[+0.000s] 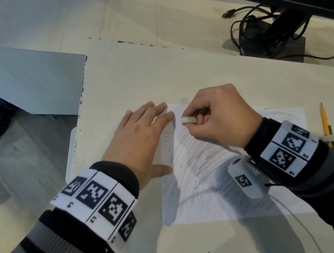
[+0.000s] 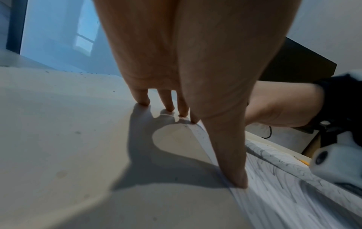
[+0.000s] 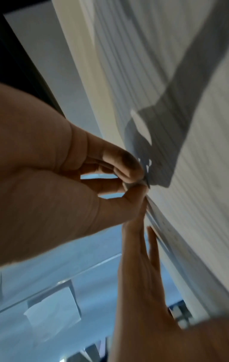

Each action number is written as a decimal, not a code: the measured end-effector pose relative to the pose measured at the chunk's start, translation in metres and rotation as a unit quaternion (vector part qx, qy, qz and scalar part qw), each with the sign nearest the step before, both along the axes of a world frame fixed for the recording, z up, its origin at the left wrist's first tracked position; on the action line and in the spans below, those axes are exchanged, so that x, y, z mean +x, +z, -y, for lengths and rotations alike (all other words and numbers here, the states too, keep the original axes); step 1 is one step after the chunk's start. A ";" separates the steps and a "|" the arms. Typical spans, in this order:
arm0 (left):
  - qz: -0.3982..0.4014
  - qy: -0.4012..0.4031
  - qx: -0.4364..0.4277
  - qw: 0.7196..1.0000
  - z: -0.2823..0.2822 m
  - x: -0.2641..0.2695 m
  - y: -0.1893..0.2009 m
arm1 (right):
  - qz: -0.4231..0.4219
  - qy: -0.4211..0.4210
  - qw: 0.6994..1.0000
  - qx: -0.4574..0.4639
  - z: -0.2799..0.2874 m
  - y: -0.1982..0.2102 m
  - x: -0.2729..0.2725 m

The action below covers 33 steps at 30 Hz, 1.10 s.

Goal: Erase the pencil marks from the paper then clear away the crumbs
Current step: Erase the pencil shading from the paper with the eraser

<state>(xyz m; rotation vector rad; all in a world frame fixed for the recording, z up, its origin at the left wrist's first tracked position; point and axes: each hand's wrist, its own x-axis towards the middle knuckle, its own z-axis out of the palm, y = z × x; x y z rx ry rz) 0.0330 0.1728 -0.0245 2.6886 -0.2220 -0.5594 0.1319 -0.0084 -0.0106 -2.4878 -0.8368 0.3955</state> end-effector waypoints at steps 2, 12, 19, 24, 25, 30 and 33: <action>0.001 -0.002 0.002 1.000 0.000 0.000 -0.001 | 0.017 -0.030 0.999 0.009 0.001 0.001 0.004; 0.008 -0.009 0.008 1.000 0.000 0.000 -0.003 | 0.012 -0.009 1.000 0.003 0.001 0.001 -0.003; 0.007 -0.009 0.013 1.000 0.000 0.000 -0.004 | 0.017 -0.028 0.999 0.006 0.004 0.001 -0.001; 0.010 -0.008 0.011 1.000 0.000 0.001 -0.004 | -0.011 0.015 1.000 -0.011 0.002 0.003 -0.002; 0.010 -0.006 0.013 1.000 0.001 0.001 -0.004 | -0.003 -0.011 1.000 -0.003 0.003 0.005 0.007; 0.003 -0.007 0.017 1.000 0.001 0.000 -0.001 | 0.012 -0.021 0.999 0.023 -0.010 0.002 0.016; 0.004 -0.005 0.017 1.000 0.001 0.001 0.000 | 0.011 -0.041 0.999 -0.012 -0.012 0.002 0.013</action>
